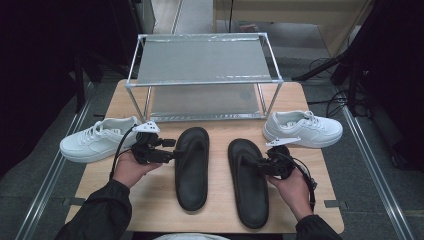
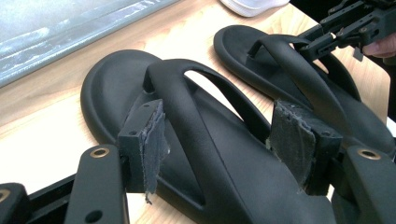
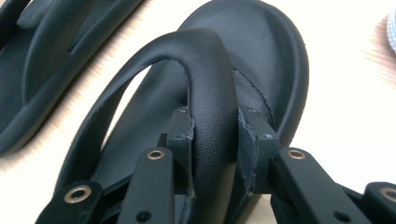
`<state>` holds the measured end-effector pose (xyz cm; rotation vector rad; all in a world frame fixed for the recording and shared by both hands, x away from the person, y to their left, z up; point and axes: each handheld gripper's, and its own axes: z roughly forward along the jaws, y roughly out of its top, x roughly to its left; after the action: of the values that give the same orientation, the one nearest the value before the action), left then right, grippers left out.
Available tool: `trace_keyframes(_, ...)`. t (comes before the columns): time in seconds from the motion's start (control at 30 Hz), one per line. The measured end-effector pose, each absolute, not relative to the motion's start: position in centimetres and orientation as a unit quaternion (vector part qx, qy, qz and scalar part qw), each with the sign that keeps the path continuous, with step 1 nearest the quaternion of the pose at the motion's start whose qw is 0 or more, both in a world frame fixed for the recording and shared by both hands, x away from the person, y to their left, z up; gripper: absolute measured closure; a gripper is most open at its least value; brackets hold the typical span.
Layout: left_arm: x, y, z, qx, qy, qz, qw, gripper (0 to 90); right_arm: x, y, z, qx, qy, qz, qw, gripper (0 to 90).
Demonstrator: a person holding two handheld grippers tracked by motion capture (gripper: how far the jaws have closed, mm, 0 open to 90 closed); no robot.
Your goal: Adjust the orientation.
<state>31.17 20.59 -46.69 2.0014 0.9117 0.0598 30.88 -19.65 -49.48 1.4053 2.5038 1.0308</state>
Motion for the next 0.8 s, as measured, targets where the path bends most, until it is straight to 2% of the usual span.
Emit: trace_keyframes(0.8, 29.8, 21.9, -46.8, 0.804, 0.374, 0.04, 0.46, 39.1, 34.8, -16.1, -48.8, 0.464, 0.811, 0.355, 0.02, 70.9)
